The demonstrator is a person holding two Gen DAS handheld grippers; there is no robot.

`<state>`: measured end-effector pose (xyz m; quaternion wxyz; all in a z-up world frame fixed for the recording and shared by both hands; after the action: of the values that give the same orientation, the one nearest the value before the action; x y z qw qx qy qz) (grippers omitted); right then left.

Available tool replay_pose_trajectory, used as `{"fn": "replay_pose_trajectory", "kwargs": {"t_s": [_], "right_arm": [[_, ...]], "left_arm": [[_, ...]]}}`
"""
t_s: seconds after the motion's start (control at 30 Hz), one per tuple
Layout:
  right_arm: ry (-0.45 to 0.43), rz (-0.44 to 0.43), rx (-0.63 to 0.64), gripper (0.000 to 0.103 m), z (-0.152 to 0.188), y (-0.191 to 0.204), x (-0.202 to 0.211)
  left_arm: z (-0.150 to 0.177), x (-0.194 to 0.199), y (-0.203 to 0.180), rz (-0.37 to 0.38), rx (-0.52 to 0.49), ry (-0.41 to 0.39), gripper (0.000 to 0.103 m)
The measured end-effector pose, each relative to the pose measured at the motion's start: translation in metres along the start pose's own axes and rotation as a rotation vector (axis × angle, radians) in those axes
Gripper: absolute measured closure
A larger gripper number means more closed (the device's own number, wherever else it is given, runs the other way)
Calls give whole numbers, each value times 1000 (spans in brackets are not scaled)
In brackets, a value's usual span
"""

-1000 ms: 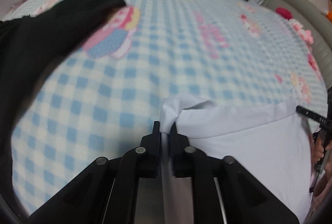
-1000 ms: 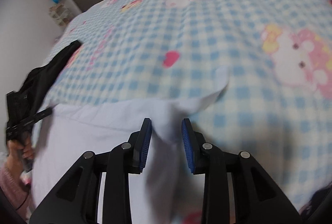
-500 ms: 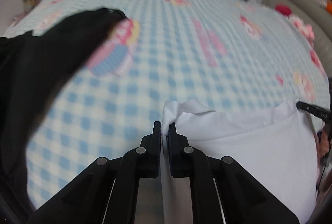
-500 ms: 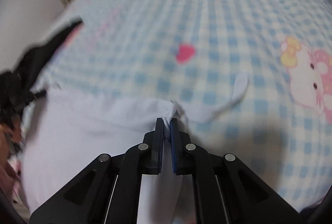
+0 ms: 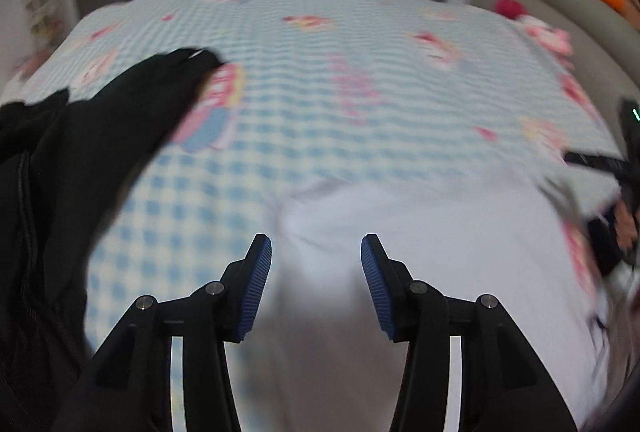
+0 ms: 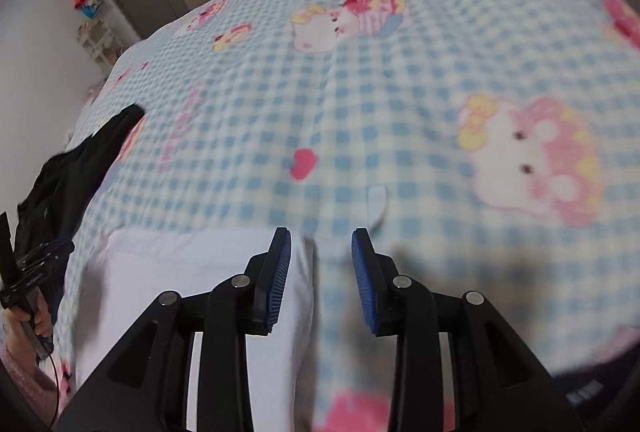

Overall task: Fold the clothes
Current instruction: 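Release the fold and press the shirt flat with both open grippers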

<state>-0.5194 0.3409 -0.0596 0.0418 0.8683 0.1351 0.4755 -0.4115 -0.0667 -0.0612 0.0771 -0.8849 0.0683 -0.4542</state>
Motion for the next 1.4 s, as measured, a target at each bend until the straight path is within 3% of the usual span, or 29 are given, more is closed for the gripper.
{"fn": "replay_pose_trajectory", "kwargs": {"t_s": [0.1, 0.27, 0.37, 0.47, 0.57, 0.7, 0.87, 0.97, 1.1, 1.17, 1.27, 1.4], "right_arm": [[-28, -9, 51, 71, 30, 25, 57], [-48, -134, 25, 70, 135, 83, 140], [-37, -171, -35, 69, 206, 117, 167], [-27, -194, -83, 64, 265, 145, 172], [46, -139, -55, 64, 313, 166, 150], [151, -60, -44, 64, 365, 171, 123], [141, -52, -85, 64, 395, 166, 133], [139, -39, -66, 64, 401, 168, 139], [90, -84, -104, 64, 396, 170, 154], [131, -67, -100, 63, 405, 167, 144], [200, -41, -96, 63, 421, 163, 131], [152, -116, -134, 63, 427, 160, 152]], "left_arm": [[51, 35, -37, 51, -14, -2, 54], [137, 94, -100, 136, -38, -5, 54], [179, 117, -120, 176, 17, 0, 54], [215, 118, -117, 100, 58, 24, 54], [253, 115, -106, 54, 126, 85, 54], [304, 129, -85, -64, 156, 125, 56], [339, 148, -73, -48, 164, 162, 56], [336, 162, -73, 11, 216, 118, 57], [318, 170, -86, 81, 227, 59, 57], [321, 154, -86, 64, 236, 121, 57], [343, 133, -77, -30, 251, 246, 70], [349, 134, -76, -14, 265, 241, 70]]}}
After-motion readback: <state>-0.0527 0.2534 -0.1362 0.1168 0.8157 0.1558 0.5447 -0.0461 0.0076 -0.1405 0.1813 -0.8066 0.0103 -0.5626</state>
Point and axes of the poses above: each gripper's, at about its wrist camera, not at the fingertips, and x roughly against the way its jaws point, y to its left, z to its underside, the point moved 6 cm from there along -x, roughly the way its jaws point, and after that the axes turned 7 degrees about x, right-handed, at the moved point
